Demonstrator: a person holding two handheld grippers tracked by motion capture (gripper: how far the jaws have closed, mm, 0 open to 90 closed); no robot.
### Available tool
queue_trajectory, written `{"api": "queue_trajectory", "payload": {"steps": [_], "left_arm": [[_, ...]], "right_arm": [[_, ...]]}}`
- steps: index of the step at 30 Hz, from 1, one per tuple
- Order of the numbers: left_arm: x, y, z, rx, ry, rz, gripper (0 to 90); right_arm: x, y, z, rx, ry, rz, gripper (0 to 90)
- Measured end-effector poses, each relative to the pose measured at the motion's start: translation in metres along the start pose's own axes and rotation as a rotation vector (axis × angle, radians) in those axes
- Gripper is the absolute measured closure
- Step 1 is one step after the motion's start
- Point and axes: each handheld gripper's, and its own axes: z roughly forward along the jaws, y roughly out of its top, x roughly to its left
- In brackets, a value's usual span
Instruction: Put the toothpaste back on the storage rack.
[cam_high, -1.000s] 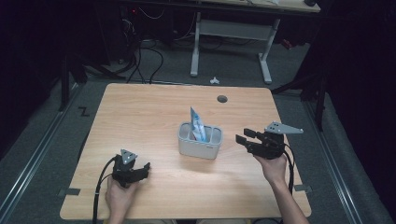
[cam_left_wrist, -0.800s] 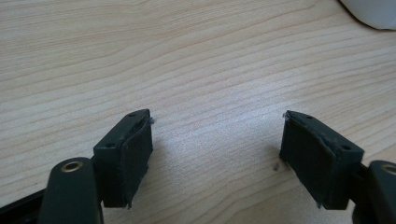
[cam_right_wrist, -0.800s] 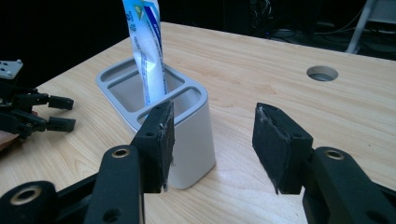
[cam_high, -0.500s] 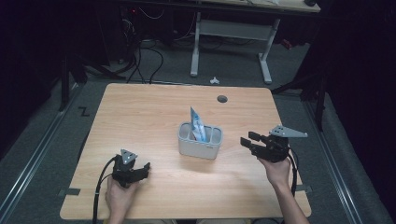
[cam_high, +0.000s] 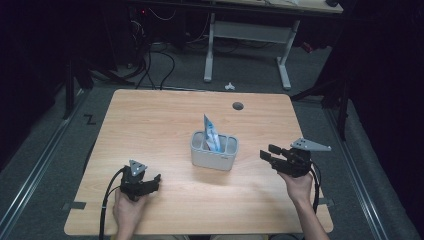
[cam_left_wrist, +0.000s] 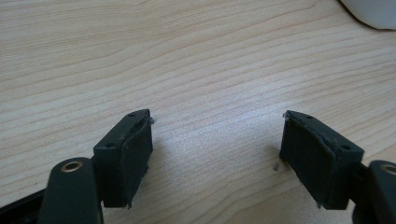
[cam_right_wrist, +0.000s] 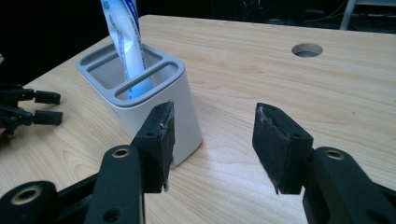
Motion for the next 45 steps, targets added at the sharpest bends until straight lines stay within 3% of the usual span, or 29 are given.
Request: {"api": "queue_trajectory", "payload": {"steps": [18,32,45], "left_arm": [[0.000,0.000,0.000,0.000,0.000,0.000,25.6],[0.000,0.000,0.000,0.000,0.000,0.000,25.7],[0.000,0.000,0.000,0.000,0.000,0.000,25.6]], "right_arm": [[-0.009,-0.016,-0.002,0.019,-0.026,0.033,49.2],[-0.022,-0.037,0.007,0.070,-0.074,0.073,48.4],[-0.025,-0.048,0.014,0.103,-0.110,0.073,48.3]]}}
